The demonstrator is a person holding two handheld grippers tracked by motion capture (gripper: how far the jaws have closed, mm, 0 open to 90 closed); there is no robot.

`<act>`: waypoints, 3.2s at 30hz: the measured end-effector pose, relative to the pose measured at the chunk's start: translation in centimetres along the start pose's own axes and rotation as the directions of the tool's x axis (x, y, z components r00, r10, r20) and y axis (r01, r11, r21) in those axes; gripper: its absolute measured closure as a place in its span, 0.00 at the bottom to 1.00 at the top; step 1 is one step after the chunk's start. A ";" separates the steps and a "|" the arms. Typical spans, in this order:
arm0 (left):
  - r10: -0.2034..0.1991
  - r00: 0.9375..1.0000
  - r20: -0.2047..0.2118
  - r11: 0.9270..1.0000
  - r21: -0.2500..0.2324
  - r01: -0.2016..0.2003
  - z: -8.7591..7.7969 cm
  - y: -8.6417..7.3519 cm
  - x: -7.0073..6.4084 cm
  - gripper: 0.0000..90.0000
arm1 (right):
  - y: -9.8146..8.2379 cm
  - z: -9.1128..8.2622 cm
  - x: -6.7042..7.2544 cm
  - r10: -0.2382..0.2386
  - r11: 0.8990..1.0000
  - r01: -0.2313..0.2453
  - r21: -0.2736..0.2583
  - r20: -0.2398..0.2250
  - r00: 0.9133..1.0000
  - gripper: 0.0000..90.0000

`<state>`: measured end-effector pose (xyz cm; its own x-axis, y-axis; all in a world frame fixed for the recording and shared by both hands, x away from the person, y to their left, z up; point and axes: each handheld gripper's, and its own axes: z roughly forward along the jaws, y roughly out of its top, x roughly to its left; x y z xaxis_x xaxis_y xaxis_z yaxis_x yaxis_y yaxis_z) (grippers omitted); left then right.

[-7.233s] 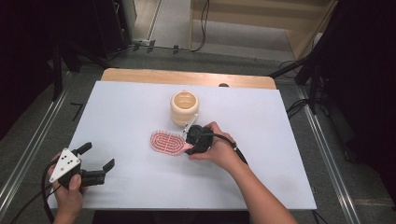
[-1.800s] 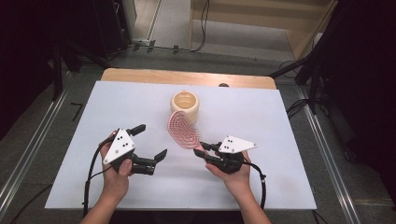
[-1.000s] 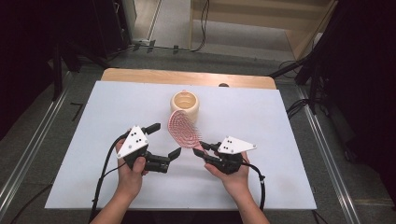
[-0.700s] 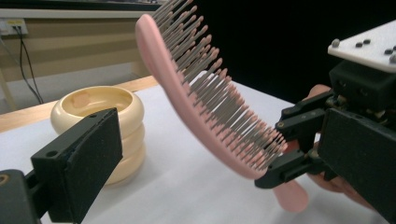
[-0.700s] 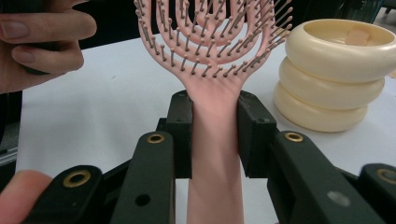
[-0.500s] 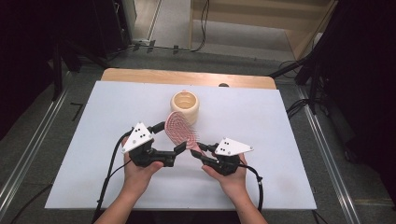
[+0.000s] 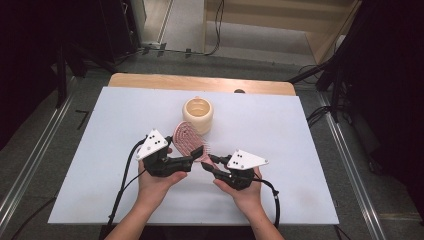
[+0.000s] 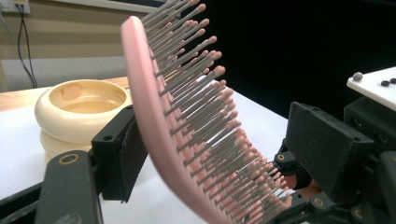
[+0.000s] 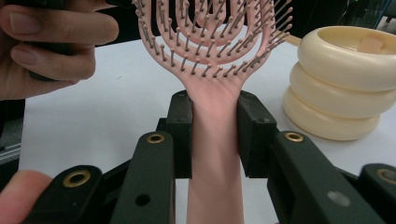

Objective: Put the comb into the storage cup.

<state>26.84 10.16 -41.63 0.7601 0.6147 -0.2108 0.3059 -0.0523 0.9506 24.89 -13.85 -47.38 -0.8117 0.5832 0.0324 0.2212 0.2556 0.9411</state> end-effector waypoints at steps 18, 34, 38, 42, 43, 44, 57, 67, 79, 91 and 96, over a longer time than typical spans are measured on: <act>-0.065 0.997 0.032 0.998 -0.004 0.065 0.2 0.1 0.5 0.43 | 0.0 0.0 0.4 0.005 1.000 -0.004 -0.024 0.027 1.000 0.75; -0.091 0.994 0.052 0.996 -0.003 0.092 0.1 0.1 0.8 0.57 | 0.0 0.0 0.7 -0.002 0.999 0.005 -0.051 0.047 0.999 0.75; -0.095 0.994 0.050 0.995 0.002 0.095 0.1 0.1 0.8 0.60 | -0.1 0.1 0.7 -0.009 0.999 0.012 -0.047 0.056 0.998 0.75; -0.109 0.992 0.060 0.994 0.003 0.109 0.1 0.1 0.8 0.64 | -0.2 0.3 0.8 -0.012 0.999 0.014 -0.041 0.055 0.998 0.75; -0.114 0.991 0.066 0.994 0.007 0.113 0.1 0.2 0.8 0.66 | -0.2 0.3 0.8 -0.015 0.999 0.017 -0.039 0.057 0.998 0.75; -0.118 0.990 0.073 0.993 0.011 0.118 0.0 0.2 0.8 0.67 | -0.2 0.4 0.9 -0.014 0.999 0.016 -0.038 0.059 0.998 0.75; -0.098 0.989 0.110 0.995 0.008 0.098 -0.4 0.6 0.9 0.73 | -0.3 0.6 0.9 0.013 0.998 -0.012 -0.055 0.024 1.000 0.65; -0.084 0.991 0.101 0.996 -0.007 0.085 -0.8 1.2 1.3 0.73 | -0.2 0.2 0.1 0.108 0.990 -0.108 -0.091 -0.004 0.994 0.07; -0.072 0.994 0.081 0.997 -0.032 0.075 -1.1 2.1 2.1 0.73 | -1.1 -1.2 -1.1 0.143 0.985 -0.140 -0.097 0.023 0.989 0.00; -0.058 0.996 0.073 0.998 -0.036 0.060 -1.2 2.5 2.6 0.73 | -2.2 -3.6 -2.4 0.155 0.981 -0.145 -0.129 0.066 0.986 0.00; -0.054 0.996 0.070 0.998 -0.041 0.057 -1.3 2.8 2.8 0.73 | -2.7 -4.6 -2.9 0.156 0.980 -0.144 -0.137 0.084 0.984 0.00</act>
<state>29.11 12.79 -39.29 0.7808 0.5597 -0.2777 0.3252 0.0154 0.9455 24.13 -19.77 -48.44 -0.7185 0.6790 0.1506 0.2593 0.0606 0.9639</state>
